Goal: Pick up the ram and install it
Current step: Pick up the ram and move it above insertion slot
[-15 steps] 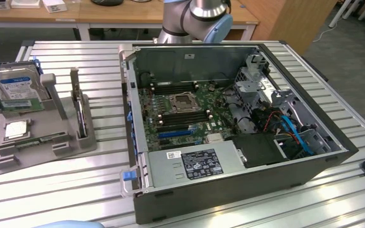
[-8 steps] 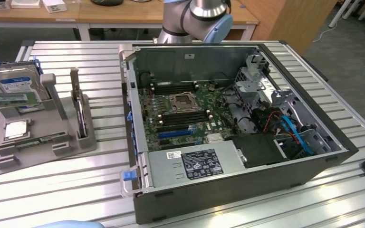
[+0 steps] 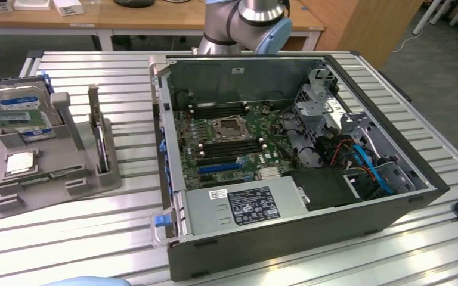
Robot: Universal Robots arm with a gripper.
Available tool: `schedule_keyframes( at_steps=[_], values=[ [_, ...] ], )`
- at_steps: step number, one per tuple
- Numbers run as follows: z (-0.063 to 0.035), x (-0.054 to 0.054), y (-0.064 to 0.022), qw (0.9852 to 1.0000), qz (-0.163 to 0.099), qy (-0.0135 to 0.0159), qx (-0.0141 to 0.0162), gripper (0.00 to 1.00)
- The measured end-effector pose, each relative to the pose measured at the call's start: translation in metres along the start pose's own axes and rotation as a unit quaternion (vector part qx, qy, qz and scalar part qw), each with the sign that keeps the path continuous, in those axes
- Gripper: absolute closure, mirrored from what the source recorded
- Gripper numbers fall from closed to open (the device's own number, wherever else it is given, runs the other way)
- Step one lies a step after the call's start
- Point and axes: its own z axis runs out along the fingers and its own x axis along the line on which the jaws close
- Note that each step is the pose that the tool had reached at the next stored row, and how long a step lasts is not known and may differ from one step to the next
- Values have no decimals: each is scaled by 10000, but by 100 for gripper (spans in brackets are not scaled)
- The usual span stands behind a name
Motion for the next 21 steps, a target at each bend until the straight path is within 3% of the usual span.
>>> schedule_keyframes(
  at_steps=[6,21],
  values=[
    [1,-4,-39,10000,1,0,-1,87],
    [26,-53,-563,10000,0,-4,0,87]
  ],
)
